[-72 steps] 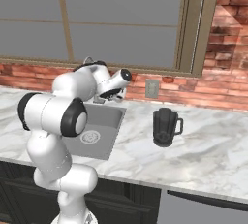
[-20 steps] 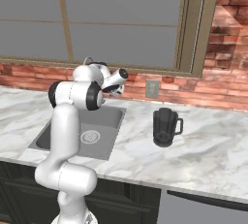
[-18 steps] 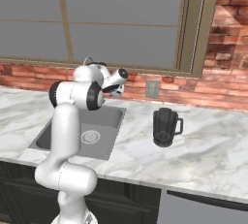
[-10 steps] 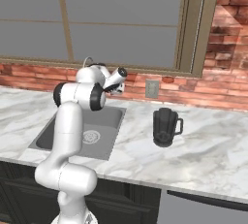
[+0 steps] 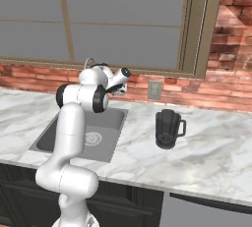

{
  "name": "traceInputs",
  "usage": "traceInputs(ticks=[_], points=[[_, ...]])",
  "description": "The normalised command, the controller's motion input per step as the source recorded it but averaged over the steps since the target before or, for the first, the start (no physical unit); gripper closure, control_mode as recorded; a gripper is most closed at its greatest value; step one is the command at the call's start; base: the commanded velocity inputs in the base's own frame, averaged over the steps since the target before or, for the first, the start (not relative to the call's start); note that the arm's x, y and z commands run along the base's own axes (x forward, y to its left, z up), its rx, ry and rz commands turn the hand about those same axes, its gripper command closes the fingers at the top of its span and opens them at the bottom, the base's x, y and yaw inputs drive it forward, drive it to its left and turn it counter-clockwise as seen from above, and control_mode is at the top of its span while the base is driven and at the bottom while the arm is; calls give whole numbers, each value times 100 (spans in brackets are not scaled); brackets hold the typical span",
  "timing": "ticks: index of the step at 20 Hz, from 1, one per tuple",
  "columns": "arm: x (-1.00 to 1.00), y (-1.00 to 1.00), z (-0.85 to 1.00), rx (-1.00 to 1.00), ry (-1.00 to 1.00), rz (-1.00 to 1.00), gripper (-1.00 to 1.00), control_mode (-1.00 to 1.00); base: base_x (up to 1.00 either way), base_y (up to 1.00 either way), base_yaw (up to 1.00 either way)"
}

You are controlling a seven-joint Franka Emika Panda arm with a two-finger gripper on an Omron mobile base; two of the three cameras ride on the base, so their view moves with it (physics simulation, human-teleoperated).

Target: Turn on the sink faucet and place the jug under the water for a few seconds to fill it up.

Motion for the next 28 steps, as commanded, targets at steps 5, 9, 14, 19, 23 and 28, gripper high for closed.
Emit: traceInputs(ticks=[5,9,14,19,23,28], points=[[0,0,0,0,0,0,100,-100,0,0,0],[6,0,0,0,0,0,100,-100,0,0,0],[11,-6,0,0,0,-2,100,-100,0,0,0],[4,-32,0,0,0,-8,100,-100,0,0,0],[0,-52,-8,0,0,-11,100,-100,0,0,0],[0,-62,-15,0,2,-12,100,-100,0,0,0]])
